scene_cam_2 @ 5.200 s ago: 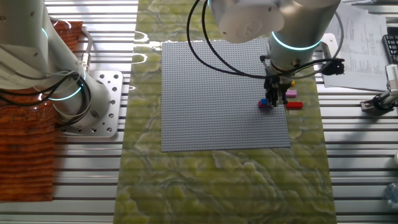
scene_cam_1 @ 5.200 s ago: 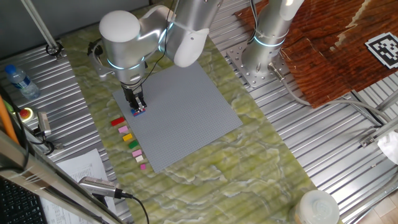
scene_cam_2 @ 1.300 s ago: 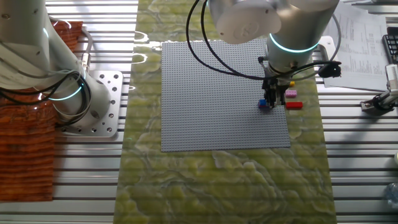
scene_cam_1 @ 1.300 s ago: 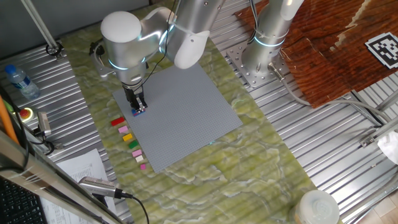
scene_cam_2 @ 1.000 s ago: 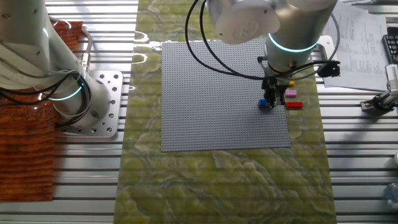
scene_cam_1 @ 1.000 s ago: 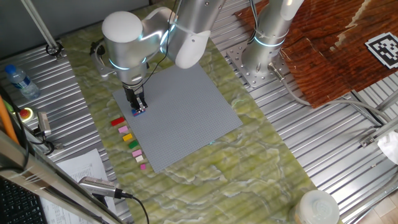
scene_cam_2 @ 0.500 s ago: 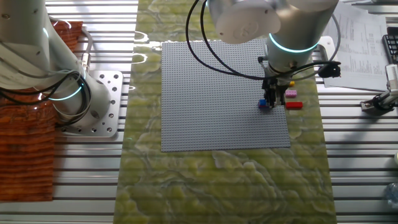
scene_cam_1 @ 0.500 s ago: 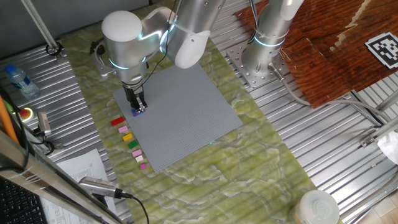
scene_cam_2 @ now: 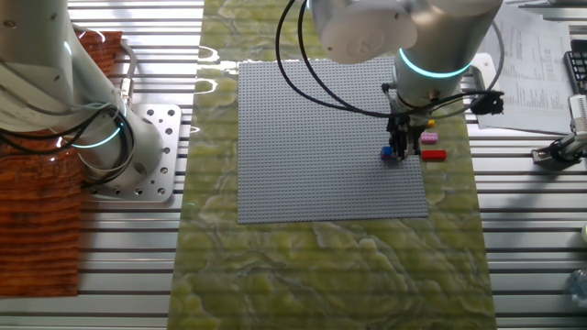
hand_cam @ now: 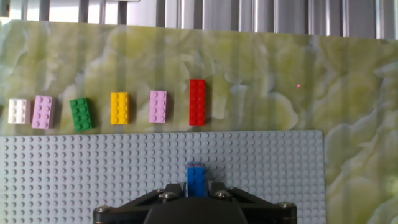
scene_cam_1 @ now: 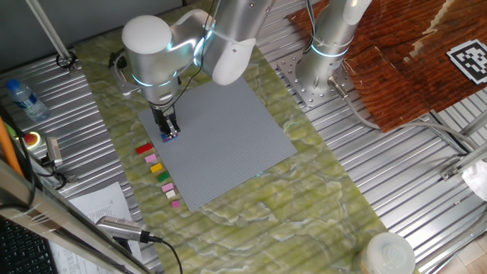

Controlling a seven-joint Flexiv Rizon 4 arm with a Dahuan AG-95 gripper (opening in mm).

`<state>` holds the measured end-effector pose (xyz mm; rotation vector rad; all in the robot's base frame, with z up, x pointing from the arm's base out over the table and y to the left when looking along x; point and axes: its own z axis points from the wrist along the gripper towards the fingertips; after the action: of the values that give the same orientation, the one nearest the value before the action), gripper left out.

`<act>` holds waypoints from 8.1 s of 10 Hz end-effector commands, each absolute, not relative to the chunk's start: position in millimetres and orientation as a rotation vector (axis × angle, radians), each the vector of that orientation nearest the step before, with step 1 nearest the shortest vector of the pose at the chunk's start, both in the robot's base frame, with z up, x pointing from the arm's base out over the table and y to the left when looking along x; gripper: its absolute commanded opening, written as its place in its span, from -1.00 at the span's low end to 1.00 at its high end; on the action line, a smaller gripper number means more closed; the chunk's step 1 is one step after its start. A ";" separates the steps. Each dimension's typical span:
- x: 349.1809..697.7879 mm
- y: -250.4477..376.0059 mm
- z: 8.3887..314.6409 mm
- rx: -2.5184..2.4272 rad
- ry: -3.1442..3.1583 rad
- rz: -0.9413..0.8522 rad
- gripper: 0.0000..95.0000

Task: Stack small Lego blocks one on top of the other

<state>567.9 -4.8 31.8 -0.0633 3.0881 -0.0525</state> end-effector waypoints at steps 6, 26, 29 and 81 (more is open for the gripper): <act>565.0 -1.7 54.6 -0.054 3.099 -0.057 -1.00; 557.3 -6.5 28.4 -0.049 3.103 -0.064 -1.00; 559.9 -4.0 41.6 -0.051 3.104 -0.062 -1.00; 581.0 4.6 56.4 -0.059 3.112 -0.074 -1.00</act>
<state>581.2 4.0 57.3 -0.0606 3.1147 -0.0748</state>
